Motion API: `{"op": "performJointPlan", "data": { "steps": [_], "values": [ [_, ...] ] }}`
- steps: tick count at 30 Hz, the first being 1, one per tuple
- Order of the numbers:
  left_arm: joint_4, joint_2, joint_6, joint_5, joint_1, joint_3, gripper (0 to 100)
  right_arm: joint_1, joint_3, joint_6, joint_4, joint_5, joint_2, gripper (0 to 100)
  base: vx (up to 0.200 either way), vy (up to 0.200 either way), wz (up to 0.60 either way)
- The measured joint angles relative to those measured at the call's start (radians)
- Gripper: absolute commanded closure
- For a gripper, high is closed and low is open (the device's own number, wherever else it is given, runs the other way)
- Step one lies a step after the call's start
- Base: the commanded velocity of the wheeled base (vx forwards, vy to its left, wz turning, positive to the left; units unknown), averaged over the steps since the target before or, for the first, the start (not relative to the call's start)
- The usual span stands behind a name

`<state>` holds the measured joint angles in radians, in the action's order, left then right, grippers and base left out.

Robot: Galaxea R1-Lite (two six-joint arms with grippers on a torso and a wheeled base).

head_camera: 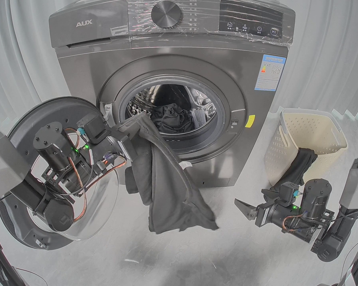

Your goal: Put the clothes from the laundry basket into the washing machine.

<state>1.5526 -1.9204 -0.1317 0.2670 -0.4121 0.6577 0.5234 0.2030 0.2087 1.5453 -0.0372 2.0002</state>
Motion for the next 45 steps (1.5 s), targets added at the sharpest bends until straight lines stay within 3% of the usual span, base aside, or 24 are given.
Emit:
{"op": "performJointPlan", "data": {
  "steps": [8, 20, 32, 45],
  "values": [
    [0.000, -0.038, -0.001, -0.017, -0.013, 0.066, 100, 0.047, 0.040, -0.001, 0.000, 0.004, 0.082, 0, 0.000, 0.000, 0.00],
    [-0.003, -0.059, 0.002, -0.013, -0.059, 0.099, 100, 0.107, 0.333, -0.004, 0.001, 0.033, 0.202, 0, 0.000, 0.000, 0.00],
    [-0.012, -0.080, 0.000, -0.009, -0.105, 0.138, 100, 0.143, 0.512, -0.094, 0.000, 0.062, 0.349, 0, 0.000, 0.000, 0.00],
    [-0.063, -0.080, 0.000, -0.028, -0.125, 0.155, 100, 0.159, 0.670, -0.130, -0.003, 0.062, 0.449, 0, 0.000, 0.000, 0.00]
  ]
}}
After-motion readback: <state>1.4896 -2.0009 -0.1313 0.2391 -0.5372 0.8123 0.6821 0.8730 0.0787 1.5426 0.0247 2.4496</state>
